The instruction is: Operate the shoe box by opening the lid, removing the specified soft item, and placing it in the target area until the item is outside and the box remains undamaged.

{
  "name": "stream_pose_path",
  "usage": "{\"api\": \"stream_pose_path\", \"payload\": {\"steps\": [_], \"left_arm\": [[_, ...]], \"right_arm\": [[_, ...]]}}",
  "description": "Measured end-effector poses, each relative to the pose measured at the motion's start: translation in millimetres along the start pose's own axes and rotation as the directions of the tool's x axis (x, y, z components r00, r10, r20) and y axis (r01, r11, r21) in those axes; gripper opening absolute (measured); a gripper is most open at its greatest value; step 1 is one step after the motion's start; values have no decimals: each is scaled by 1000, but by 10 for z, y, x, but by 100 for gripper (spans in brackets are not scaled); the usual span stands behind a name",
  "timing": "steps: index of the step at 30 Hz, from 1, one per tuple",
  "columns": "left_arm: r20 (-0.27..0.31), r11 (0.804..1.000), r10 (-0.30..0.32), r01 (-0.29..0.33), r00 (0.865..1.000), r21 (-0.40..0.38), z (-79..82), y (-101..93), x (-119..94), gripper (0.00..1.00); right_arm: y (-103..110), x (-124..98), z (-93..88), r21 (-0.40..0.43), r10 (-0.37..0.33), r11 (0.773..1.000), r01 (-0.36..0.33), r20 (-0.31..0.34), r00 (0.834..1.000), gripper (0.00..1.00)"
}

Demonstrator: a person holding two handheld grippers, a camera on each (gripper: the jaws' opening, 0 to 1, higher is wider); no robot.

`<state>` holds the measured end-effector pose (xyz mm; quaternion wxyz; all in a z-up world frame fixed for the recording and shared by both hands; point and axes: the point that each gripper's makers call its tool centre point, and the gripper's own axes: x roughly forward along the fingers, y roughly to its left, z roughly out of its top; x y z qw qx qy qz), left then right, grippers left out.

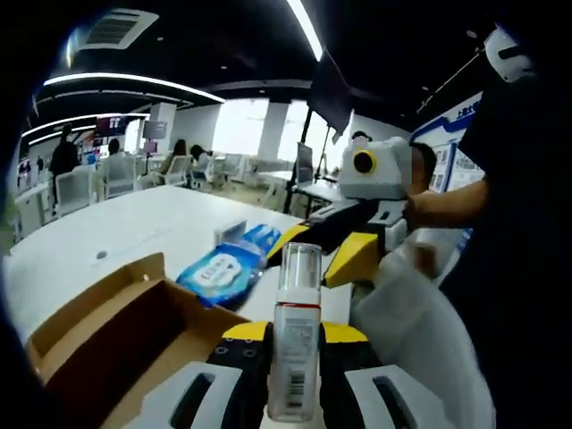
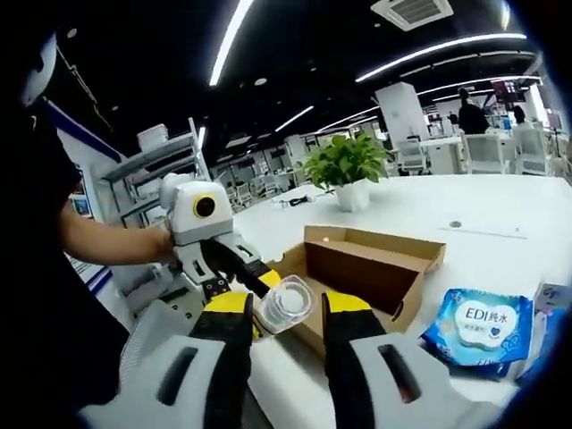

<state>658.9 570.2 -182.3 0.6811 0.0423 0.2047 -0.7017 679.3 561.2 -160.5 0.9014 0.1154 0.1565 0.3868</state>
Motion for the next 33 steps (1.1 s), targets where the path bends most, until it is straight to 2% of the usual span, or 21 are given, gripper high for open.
{"api": "stream_pose_path", "payload": {"steps": [6, 20, 30, 33], "left_arm": [[34, 1000, -11, 11, 999, -22, 33, 1, -15, 20], [4, 1000, 12, -12, 1000, -4, -34, 67, 2, 20], [-25, 997, 76, -76, 997, 32, -5, 178, 0, 21], [-30, 994, 97, -95, 995, 49, -11, 223, -16, 27]], "right_arm": [[16, 15, 19, 36, 13, 999, -14, 16, 1000, 24], [39, 93, 17, 6, 1, 1000, -1, -19, 1000, 20], [-26, 125, 102, -16, -32, 999, 31, -23, 999, 19], [-66, 125, 127, -23, -43, 999, 42, -22, 999, 19]]}}
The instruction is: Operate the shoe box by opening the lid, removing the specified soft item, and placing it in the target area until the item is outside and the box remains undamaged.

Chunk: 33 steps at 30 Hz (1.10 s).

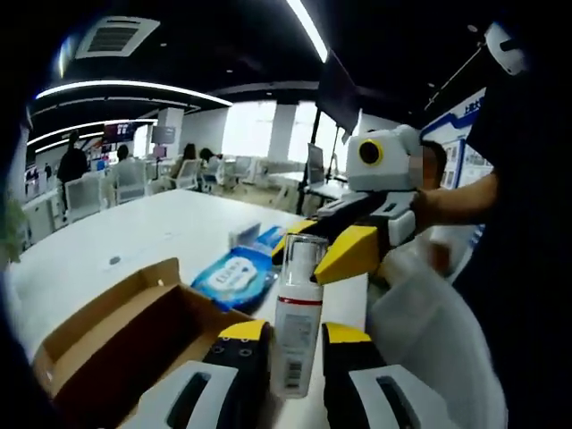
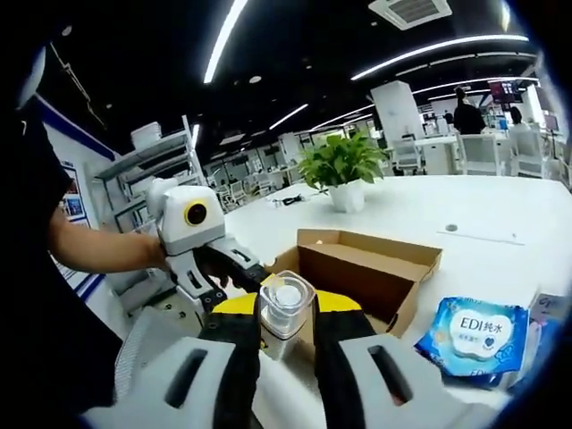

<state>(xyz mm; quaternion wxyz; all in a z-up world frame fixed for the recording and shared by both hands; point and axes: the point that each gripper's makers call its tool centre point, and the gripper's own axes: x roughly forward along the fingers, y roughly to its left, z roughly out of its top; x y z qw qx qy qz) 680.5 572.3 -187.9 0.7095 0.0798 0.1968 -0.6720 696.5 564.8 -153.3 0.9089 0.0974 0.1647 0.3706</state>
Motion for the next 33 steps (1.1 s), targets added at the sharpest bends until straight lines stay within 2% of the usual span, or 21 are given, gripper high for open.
{"api": "stream_pose_path", "payload": {"steps": [4, 16, 26, 33], "left_arm": [[1, 1000, 21, -21, 1000, 3, 14, 45, -29, 29], [-27, 991, 131, -132, 991, -11, -48, 227, -273, 48], [-40, 974, 219, -221, 975, -45, -123, 313, -480, 63], [-50, 956, 281, -284, 958, -69, -137, 387, -629, 73]], "right_arm": [[-33, -2, 51, -10, -6, 1000, 6, 5, 1000, 19], [-178, -46, 231, -42, -32, 999, 33, 19, 999, 19], [-380, -113, 381, -78, -63, 995, 65, 27, 998, 19], [-549, -161, 486, -107, -91, 990, 94, 35, 995, 19]]}}
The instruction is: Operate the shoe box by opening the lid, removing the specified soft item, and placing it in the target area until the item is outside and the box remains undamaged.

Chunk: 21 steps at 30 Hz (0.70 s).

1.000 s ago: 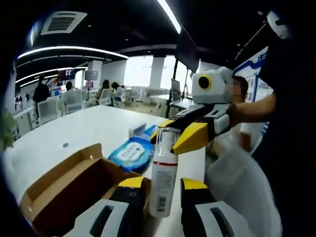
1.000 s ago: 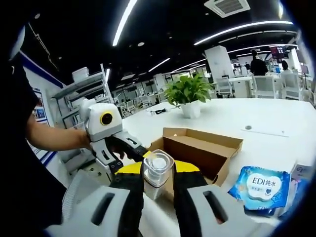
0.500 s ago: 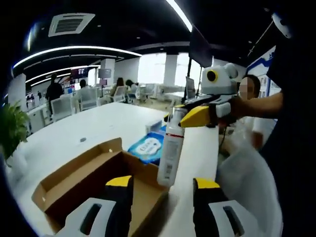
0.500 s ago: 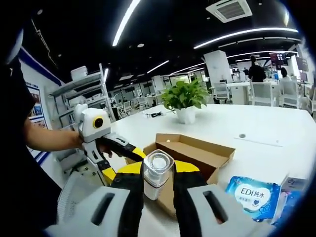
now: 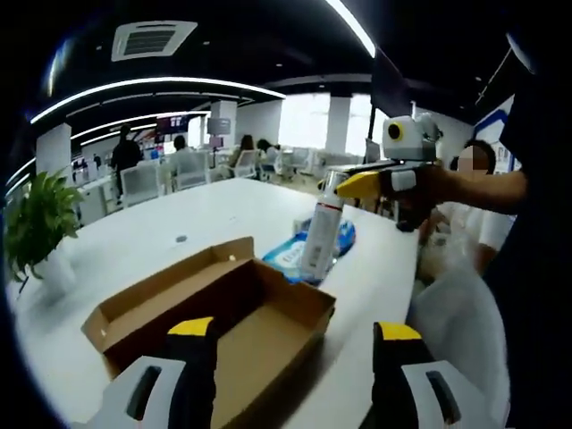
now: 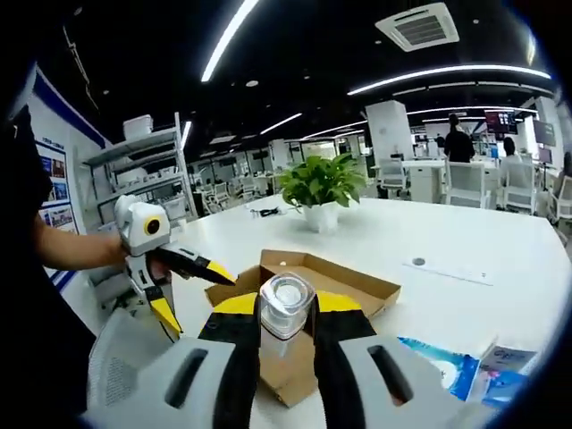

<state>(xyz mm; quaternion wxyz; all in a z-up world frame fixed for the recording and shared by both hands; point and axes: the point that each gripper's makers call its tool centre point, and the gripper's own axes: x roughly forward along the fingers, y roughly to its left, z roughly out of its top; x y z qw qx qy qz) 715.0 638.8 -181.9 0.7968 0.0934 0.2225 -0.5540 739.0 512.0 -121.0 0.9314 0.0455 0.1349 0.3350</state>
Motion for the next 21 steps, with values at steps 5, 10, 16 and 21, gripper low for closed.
{"api": "stream_pose_path", "payload": {"steps": [5, 10, 16, 21], "left_arm": [[0, 999, 40, -40, 999, -20, -14, 88, -84, 77], [-7, 997, 66, -66, 998, -31, -52, 160, -157, 79], [-14, 993, 109, -110, 994, -47, -81, 240, -254, 82], [-18, 987, 148, -149, 989, -64, -115, 318, -340, 83]], "right_arm": [[-141, -25, 40, -21, -21, 1000, 21, 0, 1000, 19], [-326, -51, 75, -44, -45, 998, 45, -3, 999, 19], [-533, -73, 114, -69, -74, 995, 74, -6, 997, 19], [-748, -81, 125, -89, -103, 991, 101, -11, 995, 19]]}}
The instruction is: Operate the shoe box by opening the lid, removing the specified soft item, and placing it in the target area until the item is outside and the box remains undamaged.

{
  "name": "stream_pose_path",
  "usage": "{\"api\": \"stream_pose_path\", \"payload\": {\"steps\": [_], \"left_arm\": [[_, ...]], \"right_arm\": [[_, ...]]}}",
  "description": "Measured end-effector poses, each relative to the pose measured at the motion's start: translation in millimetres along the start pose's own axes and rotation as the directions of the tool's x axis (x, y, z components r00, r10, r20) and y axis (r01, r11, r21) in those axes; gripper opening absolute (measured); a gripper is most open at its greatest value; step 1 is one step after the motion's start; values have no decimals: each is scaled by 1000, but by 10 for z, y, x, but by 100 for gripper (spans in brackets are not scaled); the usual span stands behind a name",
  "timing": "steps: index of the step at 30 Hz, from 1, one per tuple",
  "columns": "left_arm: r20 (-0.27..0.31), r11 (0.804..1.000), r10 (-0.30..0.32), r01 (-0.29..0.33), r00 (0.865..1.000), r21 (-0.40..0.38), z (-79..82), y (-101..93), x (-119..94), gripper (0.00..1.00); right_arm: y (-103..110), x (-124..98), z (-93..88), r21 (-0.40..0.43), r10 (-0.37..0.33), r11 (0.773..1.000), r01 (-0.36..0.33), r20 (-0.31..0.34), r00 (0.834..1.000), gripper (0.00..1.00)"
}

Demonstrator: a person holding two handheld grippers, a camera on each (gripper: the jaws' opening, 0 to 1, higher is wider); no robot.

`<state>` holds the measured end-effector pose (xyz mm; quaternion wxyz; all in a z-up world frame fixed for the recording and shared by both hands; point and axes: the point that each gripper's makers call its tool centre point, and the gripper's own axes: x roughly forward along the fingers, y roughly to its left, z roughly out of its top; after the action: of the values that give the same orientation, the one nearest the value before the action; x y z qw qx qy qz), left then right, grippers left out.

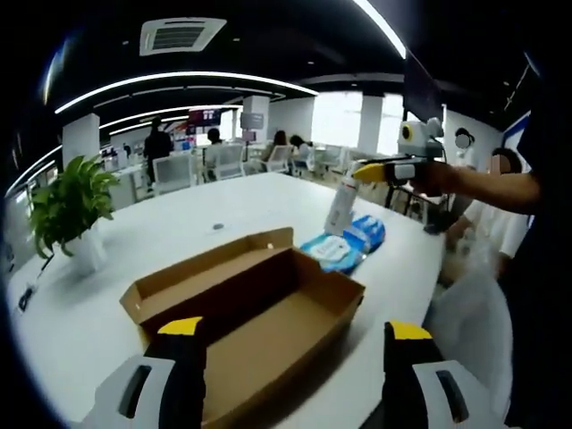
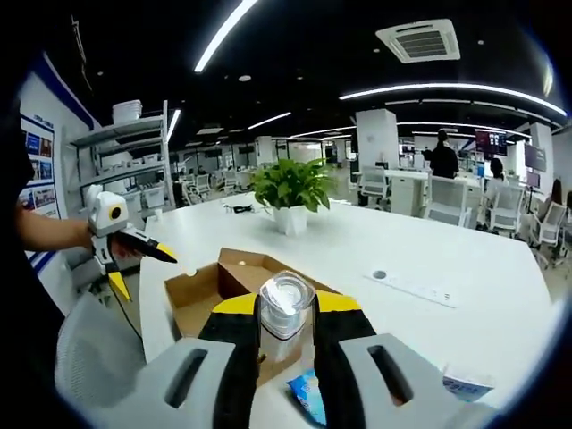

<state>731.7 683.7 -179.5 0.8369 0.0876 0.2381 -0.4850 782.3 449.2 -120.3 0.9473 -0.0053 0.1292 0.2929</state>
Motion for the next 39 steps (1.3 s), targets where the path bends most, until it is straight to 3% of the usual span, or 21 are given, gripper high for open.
{"api": "stream_pose_path", "payload": {"steps": [19, 25, 39], "left_arm": [[19, 986, 160, -159, 987, -58, -43, 396, -361, 90], [20, 978, 200, -198, 980, -70, -54, 463, -443, 97], [7, 959, 265, -263, 964, -108, -139, 546, -601, 100]], "right_arm": [[-705, 111, -122, -62, -84, 995, 80, -58, 995, 19], [-861, 165, -169, -71, -106, 992, 100, -75, 992, 19], [-1175, 314, -377, -104, -147, 986, 134, -137, 980, 19]]}}
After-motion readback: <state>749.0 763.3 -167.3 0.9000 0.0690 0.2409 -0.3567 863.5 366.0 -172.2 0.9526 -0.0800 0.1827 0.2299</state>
